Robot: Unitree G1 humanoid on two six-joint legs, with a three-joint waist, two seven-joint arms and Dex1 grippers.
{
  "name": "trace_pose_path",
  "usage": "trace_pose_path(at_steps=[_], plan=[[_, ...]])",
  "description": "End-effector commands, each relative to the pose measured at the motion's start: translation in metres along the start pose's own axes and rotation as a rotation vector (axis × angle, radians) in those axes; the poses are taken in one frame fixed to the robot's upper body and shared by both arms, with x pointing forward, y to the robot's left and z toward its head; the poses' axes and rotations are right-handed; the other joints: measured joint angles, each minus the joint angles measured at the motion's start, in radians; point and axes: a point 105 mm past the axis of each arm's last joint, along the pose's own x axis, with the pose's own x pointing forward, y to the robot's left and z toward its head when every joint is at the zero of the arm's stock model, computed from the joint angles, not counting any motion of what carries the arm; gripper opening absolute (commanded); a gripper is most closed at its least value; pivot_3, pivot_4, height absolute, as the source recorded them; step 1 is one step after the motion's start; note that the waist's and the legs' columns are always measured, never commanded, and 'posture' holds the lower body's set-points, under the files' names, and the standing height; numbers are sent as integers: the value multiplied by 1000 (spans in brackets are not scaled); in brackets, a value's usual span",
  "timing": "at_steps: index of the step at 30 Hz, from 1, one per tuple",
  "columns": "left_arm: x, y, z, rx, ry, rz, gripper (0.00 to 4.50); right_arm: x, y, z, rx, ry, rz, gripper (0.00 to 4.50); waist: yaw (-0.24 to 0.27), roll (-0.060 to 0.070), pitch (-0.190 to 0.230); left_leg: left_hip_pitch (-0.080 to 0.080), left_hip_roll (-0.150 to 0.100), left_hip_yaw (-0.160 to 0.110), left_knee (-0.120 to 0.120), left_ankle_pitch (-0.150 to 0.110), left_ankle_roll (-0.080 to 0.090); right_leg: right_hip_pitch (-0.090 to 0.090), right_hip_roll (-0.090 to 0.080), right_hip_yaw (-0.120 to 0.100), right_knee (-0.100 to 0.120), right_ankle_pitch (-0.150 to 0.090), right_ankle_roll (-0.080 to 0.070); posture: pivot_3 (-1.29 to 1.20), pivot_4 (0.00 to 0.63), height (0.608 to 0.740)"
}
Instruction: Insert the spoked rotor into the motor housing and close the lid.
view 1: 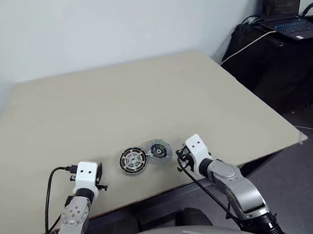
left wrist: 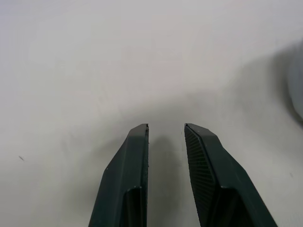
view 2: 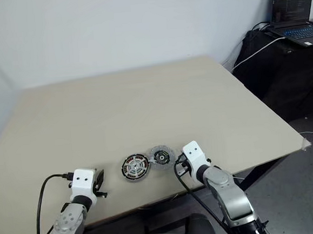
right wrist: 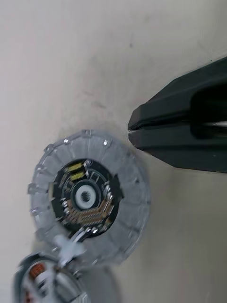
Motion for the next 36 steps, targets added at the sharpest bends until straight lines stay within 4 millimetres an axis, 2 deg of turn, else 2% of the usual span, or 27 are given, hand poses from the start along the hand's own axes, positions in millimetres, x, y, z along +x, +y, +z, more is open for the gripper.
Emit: trace_pose_path(at_steps=[1,3,8,12,15,17,22,29,32,36], plan=[[3,-3,21,-13,-109,-20,1228,-4,-3,17,59,-64,-6,1258,0,0,0,0,0,0,0,0,0,0,0,0,0,0,0,0,0,740],[3,-8,23,-21,-121,-42,1228,-4,-5,19,114,-72,-14,1883,0,0,0,0,0,0,0,0,0,0,0,0,0,0,0,0,0,740],[4,-13,24,-32,-127,-71,1228,-4,-8,21,240,-84,-8,1883,-1,0,0,0,0,1,0,0,0,0,0,0,0,0,0,0,0,740],[4,-15,24,-37,-128,-81,1228,-1,-12,20,262,-78,-26,1883,-2,0,0,0,0,0,0,0,0,0,0,0,0,0,0,0,0,740],[4,-17,24,-48,-128,-90,1228,2,-12,23,343,-88,-16,1317,-2,0,0,0,0,0,0,0,0,0,0,0,0,0,0,0,0,740],[4,-19,23,-50,-125,-97,1228,4,-9,24,386,-76,14,655,-2,1,0,0,0,0,0,0,0,0,0,0,0,0,0,0,0,740],[3,-21,22,-57,-120,-105,1228,9,-4,24,421,-45,59,655,-3,1,0,0,0,1,0,0,0,0,0,0,0,0,0,0,0,740],[1,-22,21,-66,-120,-108,1228,15,-15,18,373,-12,-9,655,-3,1,0,0,0,1,-1,0,0,0,0,0,0,0,0,0,0,740],[0,-23,21,-68,-121,-109,1228,16,-16,16,361,-1,-14,64,-4,1,0,0,0,1,-1,0,0,0,0,0,0,0,0,0,0,740],[0,-23,21,-71,-122,-111,1228,19,-17,14,338,12,-17,25,-7,1,0,0,0,0,-1,0,0,0,0,0,0,0,0,0,0,740]])
